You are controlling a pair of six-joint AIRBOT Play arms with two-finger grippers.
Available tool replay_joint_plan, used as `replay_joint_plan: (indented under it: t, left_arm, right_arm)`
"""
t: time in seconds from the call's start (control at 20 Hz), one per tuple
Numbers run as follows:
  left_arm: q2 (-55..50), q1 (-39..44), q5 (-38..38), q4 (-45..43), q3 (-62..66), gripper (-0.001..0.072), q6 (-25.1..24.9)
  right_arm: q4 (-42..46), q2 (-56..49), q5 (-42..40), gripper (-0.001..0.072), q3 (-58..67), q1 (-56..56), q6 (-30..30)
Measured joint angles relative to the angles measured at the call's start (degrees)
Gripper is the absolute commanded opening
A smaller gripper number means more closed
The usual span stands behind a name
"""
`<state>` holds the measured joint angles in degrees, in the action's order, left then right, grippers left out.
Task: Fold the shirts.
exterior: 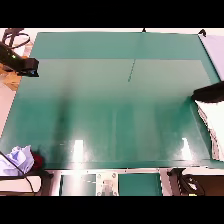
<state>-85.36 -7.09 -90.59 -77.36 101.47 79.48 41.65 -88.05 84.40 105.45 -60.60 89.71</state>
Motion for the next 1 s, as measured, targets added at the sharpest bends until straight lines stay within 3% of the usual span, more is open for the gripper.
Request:
replay_joint_plan:
  t: [0.2, 0.5, 0.55, 0.6, 0.65, 0.7, 0.95, 1.0]
  left_arm:
    - [0.00, 0.00, -0.09, 0.50, -0.09, 0.0030, 0.02]
    - [0.00, 0.00, -0.52, 2.95, -0.09, 0.0030, 0.04]
    - [0.00, 0.00, -0.52, 3.32, -0.09, 0.0030, 0.04]
    - [0.00, 0.00, -0.52, 3.58, -0.09, 0.0030, 0.04]
    - [0.00, 0.00, -0.52, 3.89, -0.09, 0.0030, 0.04]
    - [0.00, 0.00, -0.55, 3.96, -0.09, 0.0030, 0.04]
    - [0.00, 0.00, -0.52, 4.35, -0.11, 0.0030, 0.02]
    - [0.00, 0.00, -0.50, 4.39, -0.11, 0.0030, 0.02]
  right_arm:
    - [6.58, 1.07, 3.98, 0.0013, 0.00, -4.17, 0.96]
    - [29.07, 2.97, 13.64, 0.0015, -5.01, -5.68, 9.09]
    - [32.65, 3.19, 15.17, 0.0042, -6.47, -5.75, 10.45]
    - [36.02, 3.34, 16.57, 0.0240, -8.26, -5.81, 11.65]
    - [38.75, 3.45, 17.57, 0.0496, -10.12, -5.86, 12.24]
    - [41.03, 3.61, 18.45, 0.0571, -12.44, -5.92, 12.94]
    - [45.27, 3.56, 19.91, 0.0548, -22.32, -5.92, 15.78]
    - [43.91, 3.48, 19.91, 0.0449, -23.08, -5.88, 16.28]
